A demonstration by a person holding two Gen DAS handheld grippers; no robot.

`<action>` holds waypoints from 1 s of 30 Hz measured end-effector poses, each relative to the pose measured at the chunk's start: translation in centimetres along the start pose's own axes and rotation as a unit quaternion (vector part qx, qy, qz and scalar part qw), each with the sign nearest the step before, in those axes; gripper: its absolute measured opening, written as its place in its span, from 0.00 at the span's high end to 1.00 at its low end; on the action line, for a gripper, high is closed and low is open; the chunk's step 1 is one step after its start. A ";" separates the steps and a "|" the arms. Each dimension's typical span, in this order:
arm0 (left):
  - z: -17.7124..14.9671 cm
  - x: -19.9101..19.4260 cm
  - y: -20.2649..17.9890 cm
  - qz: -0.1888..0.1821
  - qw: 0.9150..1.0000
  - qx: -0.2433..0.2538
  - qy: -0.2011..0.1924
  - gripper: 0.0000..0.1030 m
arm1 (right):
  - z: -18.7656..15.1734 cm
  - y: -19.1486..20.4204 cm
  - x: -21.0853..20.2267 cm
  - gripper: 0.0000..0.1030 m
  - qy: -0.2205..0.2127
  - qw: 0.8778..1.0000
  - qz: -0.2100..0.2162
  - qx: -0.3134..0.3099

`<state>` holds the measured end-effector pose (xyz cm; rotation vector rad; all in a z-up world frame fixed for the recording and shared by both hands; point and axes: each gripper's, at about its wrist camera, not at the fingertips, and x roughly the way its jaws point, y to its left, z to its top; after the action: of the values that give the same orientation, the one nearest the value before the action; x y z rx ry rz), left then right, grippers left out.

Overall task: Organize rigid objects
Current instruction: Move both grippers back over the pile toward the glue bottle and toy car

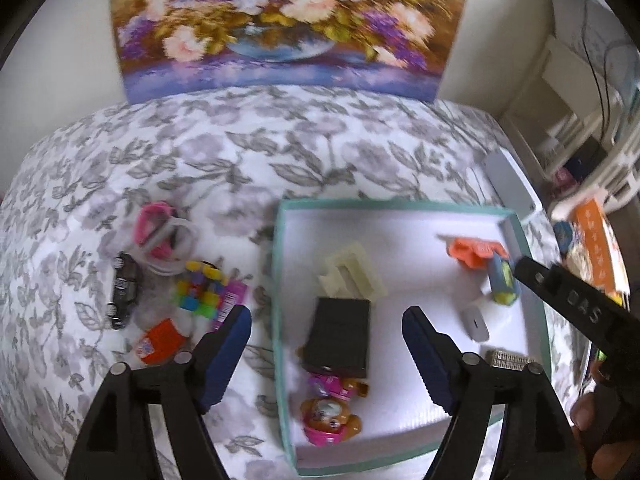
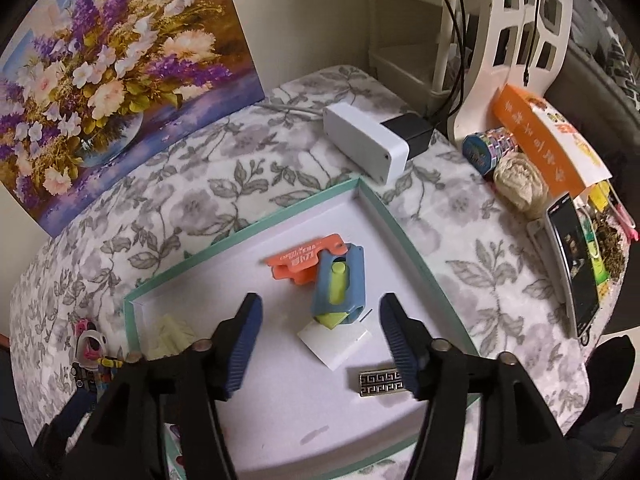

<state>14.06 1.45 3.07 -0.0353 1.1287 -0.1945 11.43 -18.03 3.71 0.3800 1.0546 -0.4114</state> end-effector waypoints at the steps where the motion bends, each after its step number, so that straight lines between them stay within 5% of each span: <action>1: 0.2 -0.3 0.5 0.002 1.000 -0.006 -0.003 0.19 | 0.0 0.1 -0.3 0.29 -0.003 1.000 0.002 -0.001; 9: 1.3 -2.1 5.0 0.018 0.998 -0.061 -0.026 0.00 | -0.5 1.6 -0.4 0.24 -0.005 1.000 0.009 -0.024; 11: 1.4 -2.4 6.1 0.034 0.996 -0.074 -0.033 0.00 | -0.8 2.0 0.0 0.16 -0.001 0.999 0.009 -0.031; 16: 1.3 -2.5 9.0 0.072 0.990 -0.110 -0.044 0.00 | -1.3 3.0 0.4 0.16 0.005 0.999 0.010 -0.044; 30: 1.4 -5.0 16.0 0.091 0.980 -0.174 -0.045 0.00 | -3.9 8.6 -1.9 0.16 0.005 0.995 0.054 -0.082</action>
<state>15.46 17.91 6.14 -0.2479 1.0587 0.1678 11.97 -8.47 4.53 0.2916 1.0649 -0.2236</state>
